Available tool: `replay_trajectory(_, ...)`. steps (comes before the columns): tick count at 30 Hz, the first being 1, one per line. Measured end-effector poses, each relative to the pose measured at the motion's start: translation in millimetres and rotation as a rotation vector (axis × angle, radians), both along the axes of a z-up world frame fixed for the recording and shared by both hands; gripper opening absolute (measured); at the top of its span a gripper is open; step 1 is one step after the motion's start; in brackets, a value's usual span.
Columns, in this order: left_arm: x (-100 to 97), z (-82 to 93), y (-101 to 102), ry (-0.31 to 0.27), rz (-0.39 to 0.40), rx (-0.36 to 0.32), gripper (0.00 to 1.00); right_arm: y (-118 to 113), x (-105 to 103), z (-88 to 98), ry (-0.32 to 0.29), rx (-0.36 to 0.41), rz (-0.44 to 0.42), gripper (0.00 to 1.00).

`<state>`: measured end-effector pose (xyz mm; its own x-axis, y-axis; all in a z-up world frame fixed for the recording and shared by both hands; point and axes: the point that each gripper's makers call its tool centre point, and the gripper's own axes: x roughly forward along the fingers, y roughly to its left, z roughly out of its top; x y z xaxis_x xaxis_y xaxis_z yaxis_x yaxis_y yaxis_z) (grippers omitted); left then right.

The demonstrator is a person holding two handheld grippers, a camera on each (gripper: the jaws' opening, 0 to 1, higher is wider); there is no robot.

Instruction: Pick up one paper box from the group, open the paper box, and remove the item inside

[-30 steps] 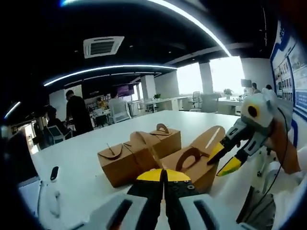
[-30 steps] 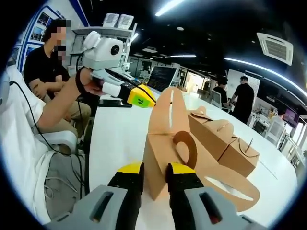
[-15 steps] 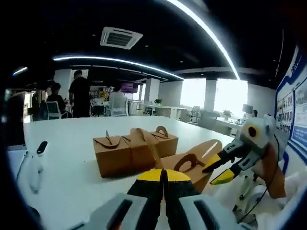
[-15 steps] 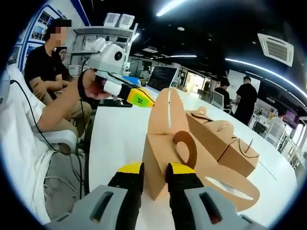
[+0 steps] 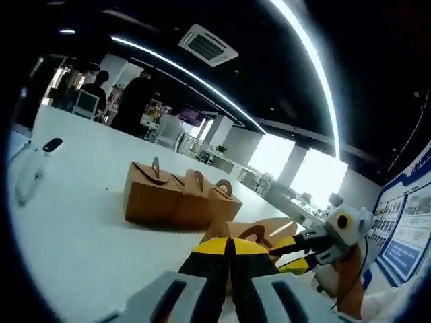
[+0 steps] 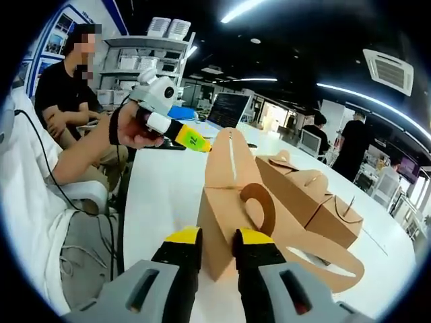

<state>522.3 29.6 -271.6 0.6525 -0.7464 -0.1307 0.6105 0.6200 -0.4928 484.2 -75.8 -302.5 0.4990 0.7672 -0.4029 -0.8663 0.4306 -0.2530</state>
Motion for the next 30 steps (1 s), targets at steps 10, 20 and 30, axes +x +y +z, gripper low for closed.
replay_trajectory(10, 0.3, -13.0, 5, 0.09, -0.007, -0.14, 0.03, 0, 1, -0.1, -0.008, -0.005, 0.005, 0.21)
replay_trajectory(20, 1.2, -29.0, 7, 0.165, -0.025, -0.225, 0.03, 0, 1, -0.5, -0.012, -0.015, 0.011, 0.21)
replay_trajectory(30, -2.6, -39.9, 4, 0.217, -0.039, -0.254, 0.03, 0, 1, -0.1, -0.01, -0.012, 0.012, 0.21)
